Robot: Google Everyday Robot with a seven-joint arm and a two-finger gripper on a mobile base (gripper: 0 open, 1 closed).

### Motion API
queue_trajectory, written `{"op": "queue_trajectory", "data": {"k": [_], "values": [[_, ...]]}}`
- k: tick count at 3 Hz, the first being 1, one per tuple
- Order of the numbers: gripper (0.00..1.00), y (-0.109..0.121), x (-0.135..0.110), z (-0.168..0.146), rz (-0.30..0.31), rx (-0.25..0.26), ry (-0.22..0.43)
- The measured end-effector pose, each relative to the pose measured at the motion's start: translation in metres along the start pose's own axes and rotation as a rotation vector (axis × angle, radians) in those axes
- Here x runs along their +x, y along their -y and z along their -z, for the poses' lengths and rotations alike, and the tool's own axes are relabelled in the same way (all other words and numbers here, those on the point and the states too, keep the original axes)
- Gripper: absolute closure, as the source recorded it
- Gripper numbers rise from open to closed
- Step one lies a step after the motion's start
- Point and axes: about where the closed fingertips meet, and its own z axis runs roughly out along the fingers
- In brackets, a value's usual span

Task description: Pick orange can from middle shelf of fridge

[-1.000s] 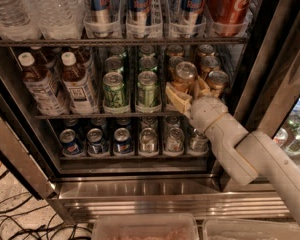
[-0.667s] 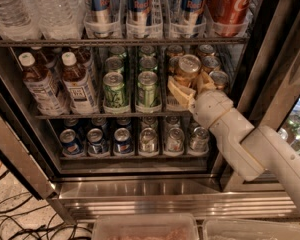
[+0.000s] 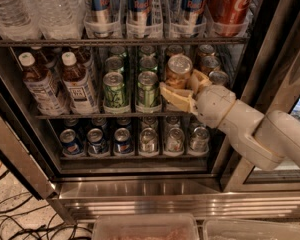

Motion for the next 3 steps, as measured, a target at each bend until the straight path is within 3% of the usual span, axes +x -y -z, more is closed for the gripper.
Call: {"op": "queue_trajectory", "data": {"k": [2,3], "values": [[1.00,-0.044,0.031,0.031,-0.096,-0.250,-0.125],[1.00,-0.056,0.033,0.043,-0.136,-0.323,-0.171]]}}
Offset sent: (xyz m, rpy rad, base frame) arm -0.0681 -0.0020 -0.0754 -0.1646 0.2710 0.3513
